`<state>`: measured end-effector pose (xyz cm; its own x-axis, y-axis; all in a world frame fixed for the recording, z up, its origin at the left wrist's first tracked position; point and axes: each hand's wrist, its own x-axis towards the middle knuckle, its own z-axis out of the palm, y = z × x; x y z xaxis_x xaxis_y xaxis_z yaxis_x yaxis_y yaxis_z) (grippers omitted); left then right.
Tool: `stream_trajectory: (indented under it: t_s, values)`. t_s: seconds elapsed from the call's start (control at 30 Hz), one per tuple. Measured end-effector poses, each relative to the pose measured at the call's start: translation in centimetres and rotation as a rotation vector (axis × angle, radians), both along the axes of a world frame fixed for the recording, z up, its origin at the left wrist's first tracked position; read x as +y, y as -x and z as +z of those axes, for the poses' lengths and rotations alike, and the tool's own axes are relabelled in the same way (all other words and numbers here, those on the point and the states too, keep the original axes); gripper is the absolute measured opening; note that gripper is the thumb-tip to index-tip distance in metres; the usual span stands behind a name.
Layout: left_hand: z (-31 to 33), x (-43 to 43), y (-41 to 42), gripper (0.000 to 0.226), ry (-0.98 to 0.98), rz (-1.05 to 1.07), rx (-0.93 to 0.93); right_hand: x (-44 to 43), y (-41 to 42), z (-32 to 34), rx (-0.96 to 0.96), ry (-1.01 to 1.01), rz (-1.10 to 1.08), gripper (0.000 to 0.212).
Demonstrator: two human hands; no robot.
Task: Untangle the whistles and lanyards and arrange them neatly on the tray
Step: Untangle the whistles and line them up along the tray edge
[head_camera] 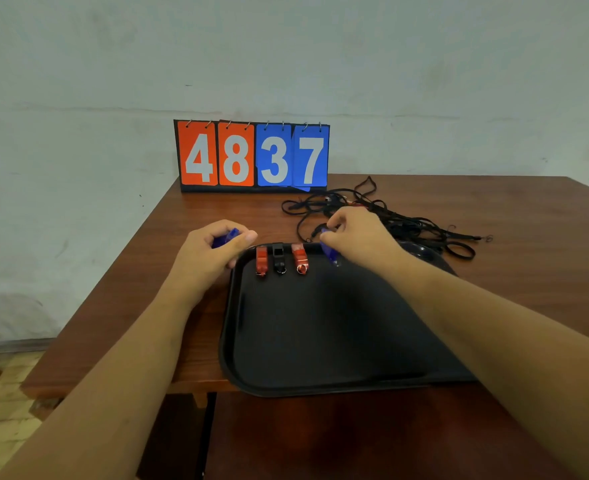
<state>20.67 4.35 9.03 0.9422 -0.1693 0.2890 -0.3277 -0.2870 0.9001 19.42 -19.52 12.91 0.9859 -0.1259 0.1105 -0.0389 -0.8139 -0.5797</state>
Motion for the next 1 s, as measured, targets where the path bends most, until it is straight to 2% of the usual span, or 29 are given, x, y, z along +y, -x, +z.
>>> stream_trajectory:
  t_s: [0.2,0.3,0.5,0.73,1.0]
  values:
    - [0.1,0.0,0.1,0.017,0.028,0.017,0.022,0.5,-0.5,-1.7,0.056,0.157,-0.033,0.028]
    - [0.0,0.0,-0.1,0.018,0.054,0.007,0.030,0.7,-0.5,-2.2,0.046,0.136,-0.042,0.019]
    - [-0.3,0.2,-0.6,0.018,0.163,-0.017,0.100,0.2,-0.3,-2.4,0.043,0.042,-0.060,0.022]
    - [-0.4,0.2,-0.6,0.018,0.143,-0.014,0.071,0.1,-0.4,-2.8,0.151,0.140,-0.053,0.023]
    - [-0.4,0.1,-0.5,0.019,0.134,0.003,0.062,1.1,-0.6,-3.4,0.121,0.141,-0.110,0.024]
